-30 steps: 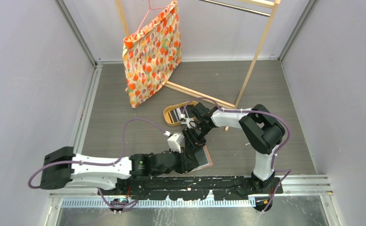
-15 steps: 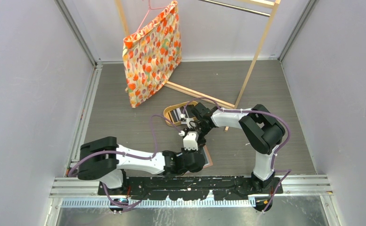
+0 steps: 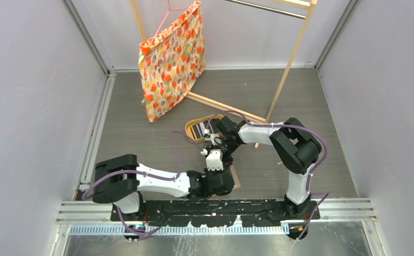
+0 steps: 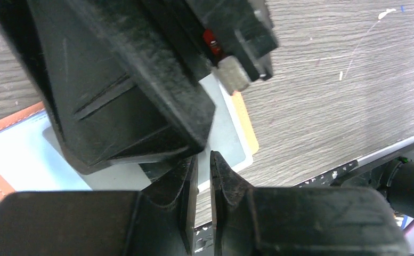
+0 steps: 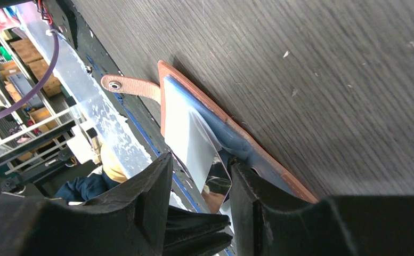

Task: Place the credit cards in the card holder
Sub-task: Insert the credit card into the card holder, then turn over the card slot in the card holder.

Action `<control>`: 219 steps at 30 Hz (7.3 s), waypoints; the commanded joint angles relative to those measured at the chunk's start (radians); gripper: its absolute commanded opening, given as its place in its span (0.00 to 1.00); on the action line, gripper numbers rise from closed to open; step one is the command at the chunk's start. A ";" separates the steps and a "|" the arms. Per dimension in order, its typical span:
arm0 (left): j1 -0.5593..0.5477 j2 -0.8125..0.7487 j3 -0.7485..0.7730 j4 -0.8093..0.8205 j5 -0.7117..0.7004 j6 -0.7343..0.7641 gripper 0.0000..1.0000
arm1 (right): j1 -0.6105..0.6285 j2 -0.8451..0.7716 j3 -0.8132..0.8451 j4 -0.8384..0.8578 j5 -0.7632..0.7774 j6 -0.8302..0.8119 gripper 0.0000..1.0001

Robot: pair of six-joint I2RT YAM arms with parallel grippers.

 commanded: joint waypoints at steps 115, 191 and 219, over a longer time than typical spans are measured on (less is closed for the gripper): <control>0.332 -0.846 -0.479 0.219 0.380 0.389 0.64 | -0.114 -0.502 -0.045 -0.473 -0.163 -1.364 0.06; 0.443 -0.399 -0.551 0.607 0.617 0.203 0.33 | 0.170 -0.236 -0.152 -0.046 0.335 -1.276 0.01; 0.443 -0.273 -0.530 0.731 0.690 0.187 0.26 | 0.170 -0.239 -0.147 -0.051 0.339 -1.275 0.01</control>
